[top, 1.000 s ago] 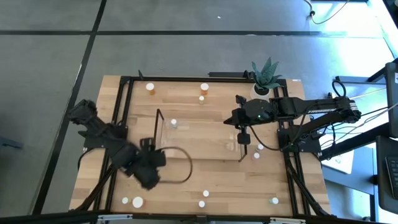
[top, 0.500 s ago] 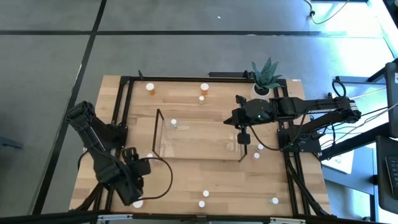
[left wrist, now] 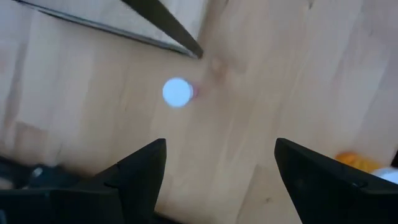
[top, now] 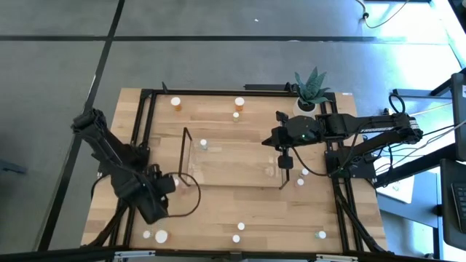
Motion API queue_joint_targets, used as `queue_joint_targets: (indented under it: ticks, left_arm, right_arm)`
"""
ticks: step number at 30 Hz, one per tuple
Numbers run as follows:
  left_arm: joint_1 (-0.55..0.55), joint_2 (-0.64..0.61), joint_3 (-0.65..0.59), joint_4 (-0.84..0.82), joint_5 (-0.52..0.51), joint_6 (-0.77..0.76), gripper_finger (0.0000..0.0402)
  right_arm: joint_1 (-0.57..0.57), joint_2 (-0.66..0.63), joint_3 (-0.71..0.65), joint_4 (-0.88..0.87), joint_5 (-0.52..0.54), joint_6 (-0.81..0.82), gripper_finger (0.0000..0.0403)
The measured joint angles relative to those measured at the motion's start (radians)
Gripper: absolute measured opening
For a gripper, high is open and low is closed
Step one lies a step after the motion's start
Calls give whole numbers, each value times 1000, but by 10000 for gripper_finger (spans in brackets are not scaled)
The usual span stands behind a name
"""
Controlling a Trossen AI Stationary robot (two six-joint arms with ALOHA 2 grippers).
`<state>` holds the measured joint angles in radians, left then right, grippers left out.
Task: Pick and place medicine bottles onto shelf by color
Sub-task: Put the top left pink pill bottle on the shelf
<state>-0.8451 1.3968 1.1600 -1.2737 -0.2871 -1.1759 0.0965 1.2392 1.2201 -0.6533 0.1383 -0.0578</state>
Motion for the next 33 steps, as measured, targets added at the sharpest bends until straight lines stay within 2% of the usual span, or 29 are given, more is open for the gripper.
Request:
queue_joint_targets:
  ticks: [8,17,27,33]
  left_arm:
    - [9,-138,-212,172,-41,7,293]
    - [36,-162,-384,313,-50,-44,293]
    - [81,-160,-408,351,-80,-46,293]
    - [97,-114,-408,374,-107,-44,293]
  right_arm:
    - [0,0,0,0,0,0,10]
    - [0,0,0,1,0,0,10]
    - [0,0,0,1,0,0,10]
    - [0,0,0,2,0,0,10]
